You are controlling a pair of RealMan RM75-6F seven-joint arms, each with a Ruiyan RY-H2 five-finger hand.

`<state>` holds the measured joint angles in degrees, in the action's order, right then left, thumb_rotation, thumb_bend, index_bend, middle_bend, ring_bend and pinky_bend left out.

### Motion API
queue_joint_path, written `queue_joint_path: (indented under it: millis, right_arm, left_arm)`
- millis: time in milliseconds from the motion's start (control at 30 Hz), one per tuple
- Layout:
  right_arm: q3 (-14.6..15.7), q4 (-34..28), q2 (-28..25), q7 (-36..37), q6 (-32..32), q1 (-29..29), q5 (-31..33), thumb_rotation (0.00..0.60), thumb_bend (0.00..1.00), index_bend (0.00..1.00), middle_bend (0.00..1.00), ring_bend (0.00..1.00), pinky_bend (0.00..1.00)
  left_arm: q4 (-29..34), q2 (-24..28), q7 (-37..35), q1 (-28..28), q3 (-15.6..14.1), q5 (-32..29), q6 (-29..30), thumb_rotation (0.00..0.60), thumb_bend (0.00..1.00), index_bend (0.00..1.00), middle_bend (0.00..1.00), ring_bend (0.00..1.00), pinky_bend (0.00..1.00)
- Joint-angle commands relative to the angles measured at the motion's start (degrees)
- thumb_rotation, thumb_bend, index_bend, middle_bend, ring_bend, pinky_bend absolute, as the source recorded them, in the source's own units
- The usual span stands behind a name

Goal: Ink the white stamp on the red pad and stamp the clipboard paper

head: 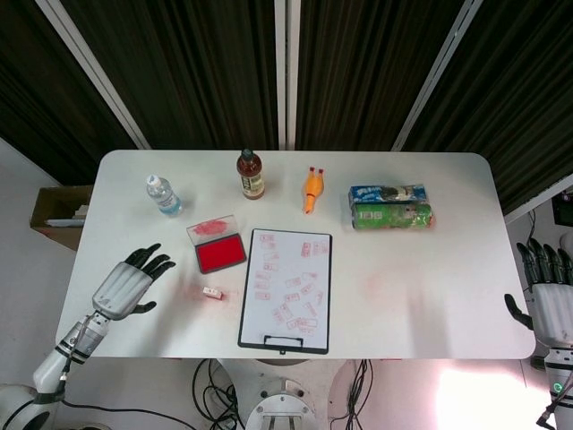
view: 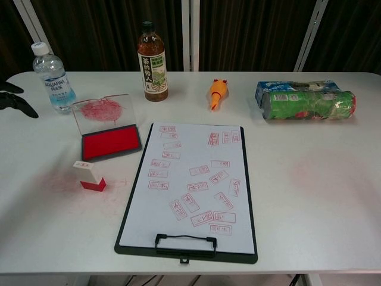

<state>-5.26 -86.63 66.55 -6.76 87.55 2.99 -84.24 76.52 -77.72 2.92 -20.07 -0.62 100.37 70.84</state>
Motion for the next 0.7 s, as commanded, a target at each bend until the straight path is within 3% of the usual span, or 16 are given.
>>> queue_joint_path:
  millis: [33, 567, 700]
  right_arm:
    - [-0.2, -0.2, 0.0, -0.3, -0.3, 0.1, 0.4, 0.6, 0.2, 0.0, 0.0, 0.0, 0.0]
    - [0.4, 0.1, 0.7, -0.7, -2.0, 0.3, 1.3, 0.6, 0.2, 0.0, 0.0, 0.0, 0.0]
    - [0.4, 0.3, 0.8, -0.6, -1.8, 0.1, 1.3, 0.6, 0.26, 0.0, 0.0, 0.0, 0.0]
  left_arm:
    - [-3.0, -3.2, -2.3, -2.3, -0.9, -0.1, -2.4, 0.6, 0.06, 0.25, 0.25, 0.08, 0.22]
    - [-8.6, -9.8, -4.7, -7.1, -2.1, -0.7, -6.0, 0.6, 0.16, 0.32, 0.35, 0.09, 0.22]
    - [-8.4, -10.6, -5.9, -8.2, -2.3, -0.7, -6.2, 0.6, 0.18, 0.33, 0.38, 0.1, 0.22]
